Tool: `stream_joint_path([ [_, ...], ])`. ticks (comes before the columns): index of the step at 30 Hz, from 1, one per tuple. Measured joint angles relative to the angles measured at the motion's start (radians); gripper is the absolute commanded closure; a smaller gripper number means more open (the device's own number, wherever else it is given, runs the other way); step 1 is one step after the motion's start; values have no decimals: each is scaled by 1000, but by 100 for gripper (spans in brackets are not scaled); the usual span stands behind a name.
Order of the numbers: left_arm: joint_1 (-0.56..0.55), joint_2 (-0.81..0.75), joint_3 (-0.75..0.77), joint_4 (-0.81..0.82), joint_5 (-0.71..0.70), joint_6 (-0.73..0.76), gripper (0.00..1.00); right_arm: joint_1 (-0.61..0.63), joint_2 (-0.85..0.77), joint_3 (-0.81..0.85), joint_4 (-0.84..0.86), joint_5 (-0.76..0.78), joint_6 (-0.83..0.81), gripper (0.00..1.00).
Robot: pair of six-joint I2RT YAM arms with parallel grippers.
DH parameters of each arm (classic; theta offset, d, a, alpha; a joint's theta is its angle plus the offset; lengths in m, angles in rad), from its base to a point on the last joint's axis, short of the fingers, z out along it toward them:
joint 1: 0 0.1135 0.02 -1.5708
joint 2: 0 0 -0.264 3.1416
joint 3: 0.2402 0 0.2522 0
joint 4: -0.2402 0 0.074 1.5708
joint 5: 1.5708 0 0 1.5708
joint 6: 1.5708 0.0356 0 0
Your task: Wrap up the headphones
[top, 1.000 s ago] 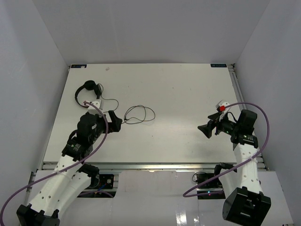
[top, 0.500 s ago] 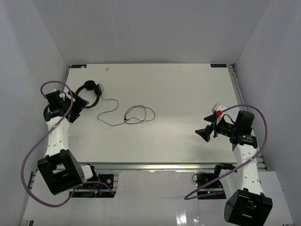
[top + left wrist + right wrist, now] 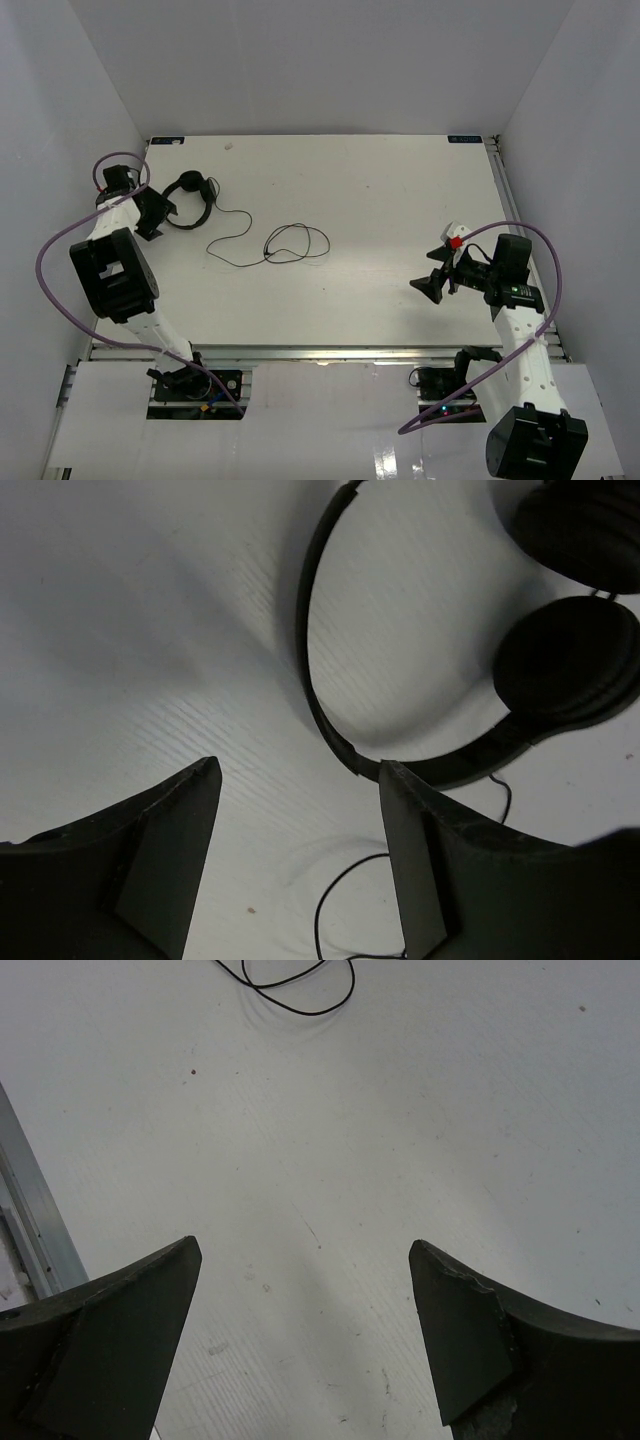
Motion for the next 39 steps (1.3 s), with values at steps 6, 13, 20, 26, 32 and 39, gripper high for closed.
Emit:
stream_joint_path([
  [6,-26,142,103,-30,-62,34,30,45,23,0,0,40,-4,9],
  [13,-89,273,247,-49,-132,56,38,49,26,0,1,52,-4,10],
  [20,-90,320,279,-61,-172,71,50,49,26,0,9,64,-4,10],
  [26,-90,321,279,-67,-185,82,67,50,30,0,16,73,-4,10],
  [32,-88,313,256,-55,-197,98,98,50,30,0,16,80,-4,10],
  [39,-90,219,131,-23,-175,103,100,50,30,-1,14,63,-23,8],
])
